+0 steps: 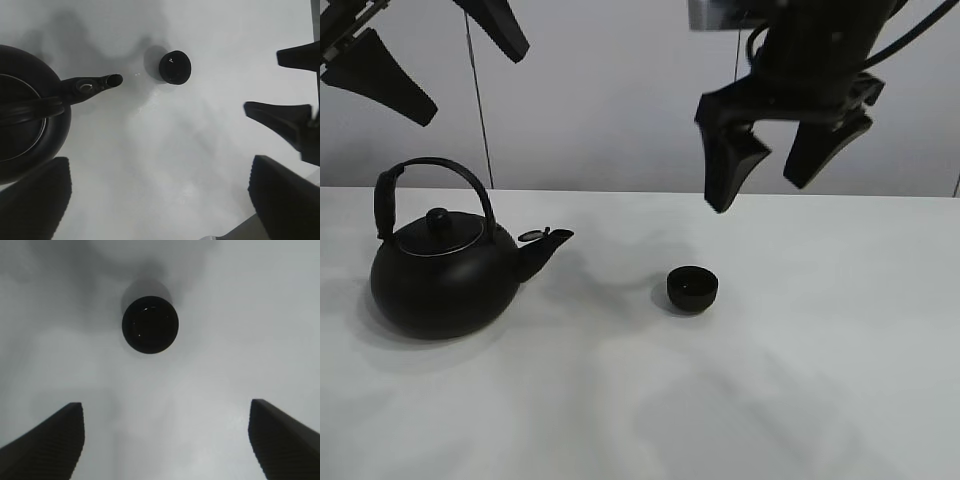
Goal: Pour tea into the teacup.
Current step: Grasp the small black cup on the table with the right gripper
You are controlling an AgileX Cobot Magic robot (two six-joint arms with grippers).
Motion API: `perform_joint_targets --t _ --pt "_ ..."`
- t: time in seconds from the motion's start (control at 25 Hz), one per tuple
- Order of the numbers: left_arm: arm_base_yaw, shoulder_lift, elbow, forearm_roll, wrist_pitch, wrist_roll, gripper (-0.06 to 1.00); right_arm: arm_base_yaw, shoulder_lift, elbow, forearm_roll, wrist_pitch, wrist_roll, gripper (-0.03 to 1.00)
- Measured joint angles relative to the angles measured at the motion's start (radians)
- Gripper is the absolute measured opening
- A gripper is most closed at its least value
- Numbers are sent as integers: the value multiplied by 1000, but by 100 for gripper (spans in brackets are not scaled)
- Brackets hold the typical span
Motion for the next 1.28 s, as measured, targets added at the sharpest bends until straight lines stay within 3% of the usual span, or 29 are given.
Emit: perform_joint_targets --t 0.16,0.72,1.12,1.28 --pt "0 0 0 0 -1 0 69 46 100 0 -81 -78 98 61" --pt "0 0 0 0 -2 0 69 57 270 -5 -98 -277 165 61" --pt "0 0 0 0 -2 0 69 57 339 -23 -73 -299 166 61" --pt "0 0 0 0 -2 0 69 57 363 -23 -61 -299 166 54"
